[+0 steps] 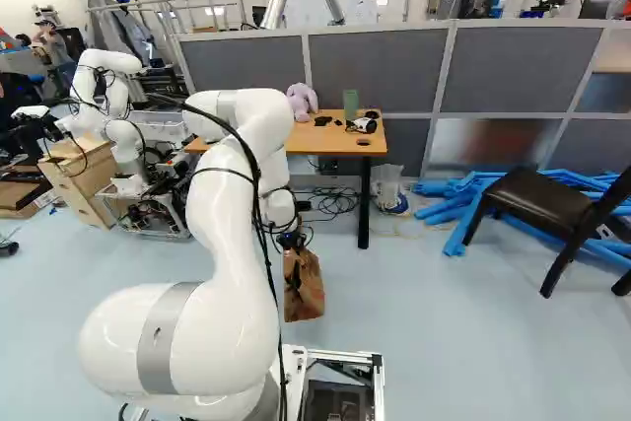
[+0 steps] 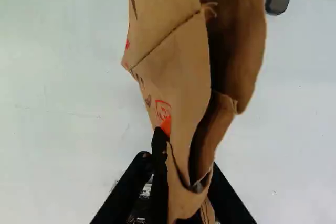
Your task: Pick up the bag on the ground and place it on the table
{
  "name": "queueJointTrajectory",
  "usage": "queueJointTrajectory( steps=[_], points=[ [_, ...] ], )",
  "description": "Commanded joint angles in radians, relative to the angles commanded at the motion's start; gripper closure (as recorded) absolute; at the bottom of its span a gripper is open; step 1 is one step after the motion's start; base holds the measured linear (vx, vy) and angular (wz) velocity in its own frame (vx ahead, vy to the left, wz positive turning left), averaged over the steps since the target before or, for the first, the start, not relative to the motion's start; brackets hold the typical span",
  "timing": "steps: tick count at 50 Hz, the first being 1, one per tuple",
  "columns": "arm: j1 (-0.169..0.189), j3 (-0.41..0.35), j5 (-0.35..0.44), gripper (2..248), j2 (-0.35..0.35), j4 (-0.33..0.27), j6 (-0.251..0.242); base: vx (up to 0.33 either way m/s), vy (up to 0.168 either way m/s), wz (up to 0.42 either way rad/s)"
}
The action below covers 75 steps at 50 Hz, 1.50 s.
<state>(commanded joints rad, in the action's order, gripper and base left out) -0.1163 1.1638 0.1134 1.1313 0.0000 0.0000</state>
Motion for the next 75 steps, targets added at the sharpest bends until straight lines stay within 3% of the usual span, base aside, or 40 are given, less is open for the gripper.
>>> queueJointTrajectory(
  steps=[75],
  points=[
    [0.0, -0.202, 0.0, 230, -0.29, 0.0, 0.0, 0.0, 0.0, 0.0]
  ],
)
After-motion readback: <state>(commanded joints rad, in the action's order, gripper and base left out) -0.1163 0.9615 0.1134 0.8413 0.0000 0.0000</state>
